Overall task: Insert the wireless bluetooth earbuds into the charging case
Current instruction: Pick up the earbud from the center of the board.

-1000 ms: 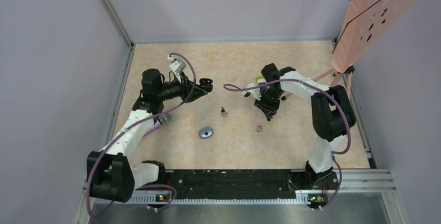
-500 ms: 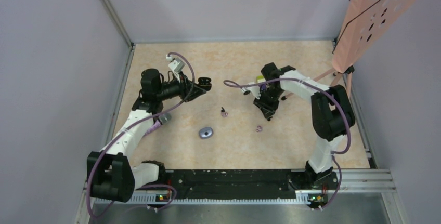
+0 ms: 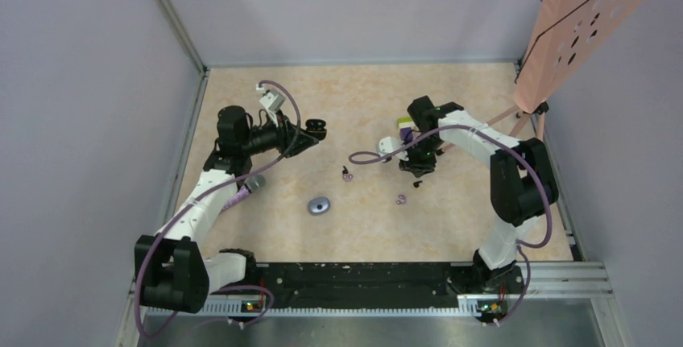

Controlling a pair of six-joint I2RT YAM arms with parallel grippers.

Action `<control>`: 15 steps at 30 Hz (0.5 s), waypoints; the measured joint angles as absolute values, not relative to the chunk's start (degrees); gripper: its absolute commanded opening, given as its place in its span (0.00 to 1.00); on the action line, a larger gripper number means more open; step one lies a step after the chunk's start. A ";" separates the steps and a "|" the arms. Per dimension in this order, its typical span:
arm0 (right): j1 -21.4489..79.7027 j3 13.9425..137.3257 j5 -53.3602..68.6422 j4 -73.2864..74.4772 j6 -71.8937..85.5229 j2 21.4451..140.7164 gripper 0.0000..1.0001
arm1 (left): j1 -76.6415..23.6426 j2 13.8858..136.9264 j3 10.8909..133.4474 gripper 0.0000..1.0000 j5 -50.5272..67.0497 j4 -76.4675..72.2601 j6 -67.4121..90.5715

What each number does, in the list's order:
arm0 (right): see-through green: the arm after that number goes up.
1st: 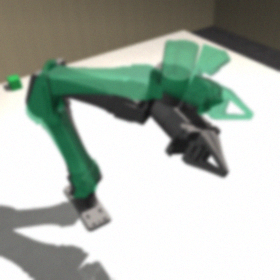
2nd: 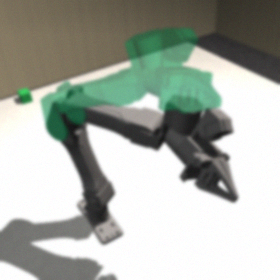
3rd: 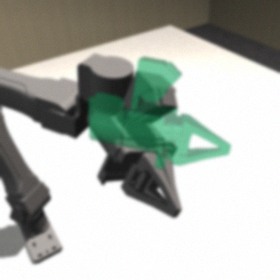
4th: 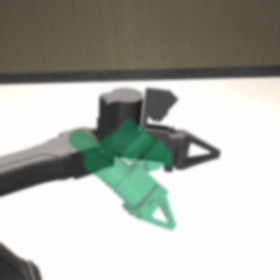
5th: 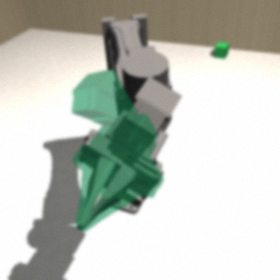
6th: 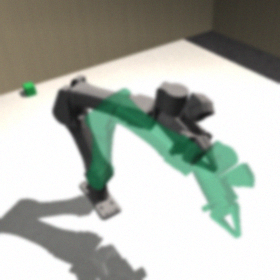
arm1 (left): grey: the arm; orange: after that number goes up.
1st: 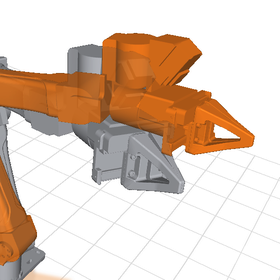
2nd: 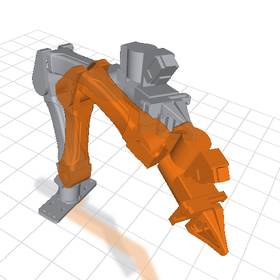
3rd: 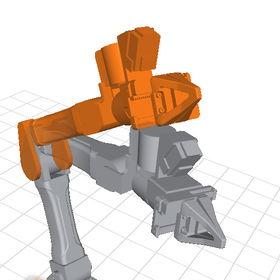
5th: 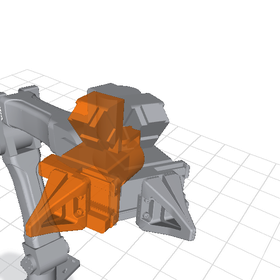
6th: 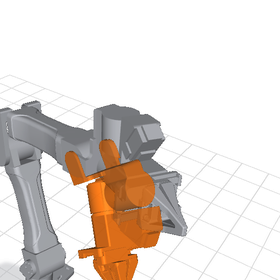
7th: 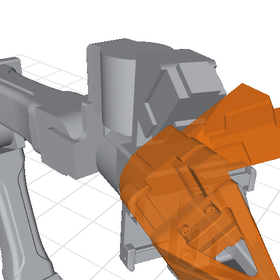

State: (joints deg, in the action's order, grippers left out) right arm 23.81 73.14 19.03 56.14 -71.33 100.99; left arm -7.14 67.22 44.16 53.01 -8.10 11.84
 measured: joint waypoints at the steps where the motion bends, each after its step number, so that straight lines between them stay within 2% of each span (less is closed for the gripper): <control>1: 23.81 73.14 18.70 56.16 -72.82 101.06 0.32 | -7.09 67.22 44.16 0.00 53.01 -7.88 11.84; 8: 23.81 73.17 18.06 56.82 -78.56 103.88 0.30 | -6.50 67.22 44.16 0.00 52.84 -6.55 11.81; 15: 23.86 73.14 18.04 59.22 -82.11 105.30 0.32 | -6.28 67.22 44.16 0.00 52.80 -6.17 11.84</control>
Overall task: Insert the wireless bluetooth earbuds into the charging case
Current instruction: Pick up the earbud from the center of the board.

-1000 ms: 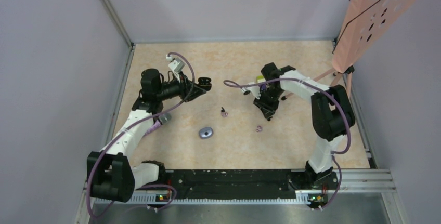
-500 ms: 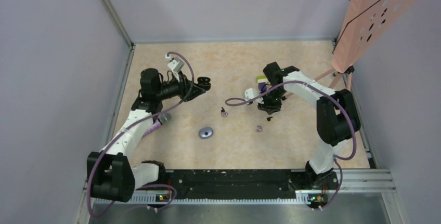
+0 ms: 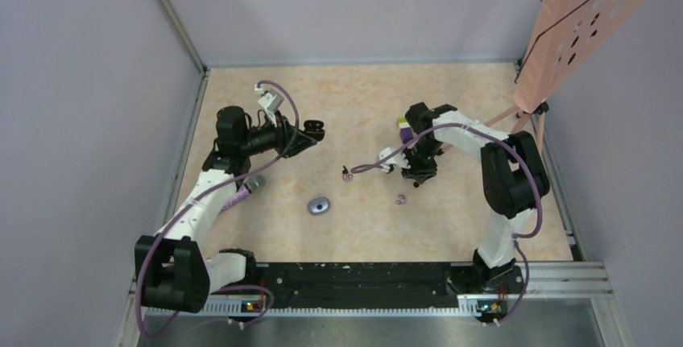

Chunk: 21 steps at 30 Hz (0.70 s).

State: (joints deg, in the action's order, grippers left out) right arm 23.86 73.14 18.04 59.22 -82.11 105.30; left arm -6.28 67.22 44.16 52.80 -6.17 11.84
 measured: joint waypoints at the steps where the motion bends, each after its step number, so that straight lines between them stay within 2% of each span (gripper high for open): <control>1: 23.92 73.14 18.06 59.44 -82.35 105.30 0.33 | -6.28 67.22 44.16 0.00 52.80 -6.17 11.84; 12: 25.45 73.14 18.63 59.57 -82.02 106.52 0.33 | -6.07 67.22 44.16 0.00 52.77 -6.17 11.84; 21: 25.67 73.14 18.72 59.53 -81.21 107.87 0.30 | -6.02 67.22 44.16 0.00 52.58 -6.17 11.84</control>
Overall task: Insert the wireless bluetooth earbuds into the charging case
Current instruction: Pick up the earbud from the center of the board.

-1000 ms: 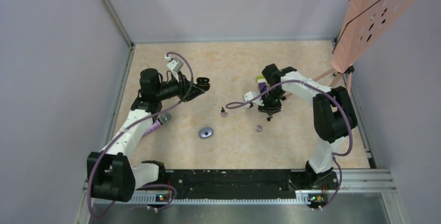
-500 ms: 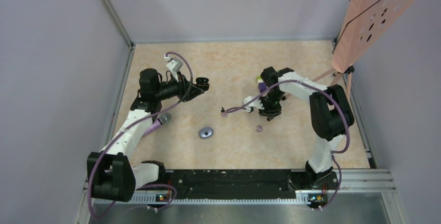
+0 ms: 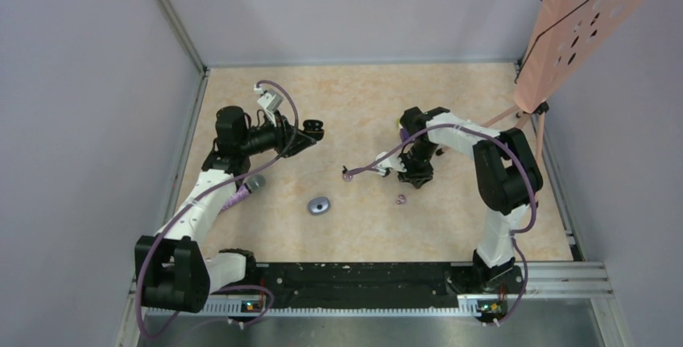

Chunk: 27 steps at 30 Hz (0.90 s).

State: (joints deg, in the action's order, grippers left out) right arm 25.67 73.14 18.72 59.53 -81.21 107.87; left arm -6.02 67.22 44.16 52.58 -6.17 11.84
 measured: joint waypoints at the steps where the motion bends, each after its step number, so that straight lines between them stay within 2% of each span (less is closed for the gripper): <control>1: 25.78 73.14 18.72 59.53 -81.17 107.87 0.29 | -6.02 67.22 44.16 0.00 52.56 -6.17 11.84; 8: 26.22 73.10 18.87 59.44 -80.29 108.14 0.24 | -6.02 67.22 44.14 0.00 52.49 -6.17 11.84; 15: 26.22 71.70 19.00 58.17 -78.85 107.20 0.06 | -6.00 67.22 44.14 0.00 52.40 -6.24 11.86; 20: 26.06 71.50 20.62 58.46 -75.48 106.67 0.00 | -5.98 67.40 44.14 0.00 52.95 -7.20 12.32; 23: 25.54 75.26 24.36 61.80 -70.94 106.67 0.00 | -5.98 68.07 44.14 0.00 53.98 -8.60 13.19; 27: 24.84 87.55 34.04 62.65 -59.11 104.79 0.00 | -6.52 68.55 44.14 0.00 55.35 -10.92 14.63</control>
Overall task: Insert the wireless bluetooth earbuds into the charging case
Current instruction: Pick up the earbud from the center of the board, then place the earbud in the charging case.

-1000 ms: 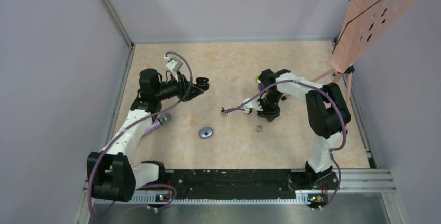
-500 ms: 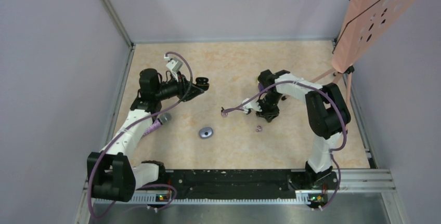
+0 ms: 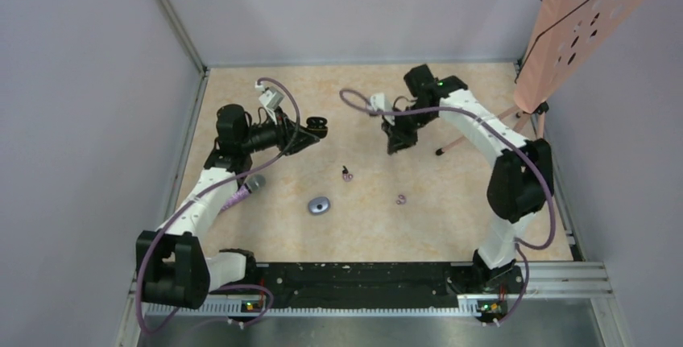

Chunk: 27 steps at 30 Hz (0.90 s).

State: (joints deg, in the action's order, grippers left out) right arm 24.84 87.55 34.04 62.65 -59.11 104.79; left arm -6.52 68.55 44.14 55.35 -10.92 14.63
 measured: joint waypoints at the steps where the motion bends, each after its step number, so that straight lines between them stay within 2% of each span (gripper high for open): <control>1: 24.80 90.06 36.29 61.34 -55.35 103.61 0.00 | -6.81 68.55 44.14 0.00 55.70 -11.70 14.96; 3: 24.60 93.43 41.39 54.59 -44.12 99.33 0.00 | -7.77 68.55 44.14 0.00 56.16 -13.54 15.40; 6: 24.60 91.37 44.91 37.67 -24.86 90.04 0.00 | -9.78 68.82 44.71 0.00 56.29 -16.03 16.58; 10: 26.22 83.44 40.23 12.14 -4.08 78.15 0.00 | -12.27 70.17 48.56 0.00 54.00 -18.20 18.87; 13: 29.71 82.30 35.33 1.54 2.70 75.79 0.00 | -14.09 71.05 52.95 0.00 51.00 -19.70 19.66; 18: 34.59 82.52 29.95 -5.26 7.51 77.08 0.00 | -15.46 71.79 57.80 0.00 48.95 -22.48 21.71; 27: 37.39 82.56 21.32 -6.31 7.68 78.52 0.00 | -15.97 71.88 58.83 0.00 48.60 -24.10 26.06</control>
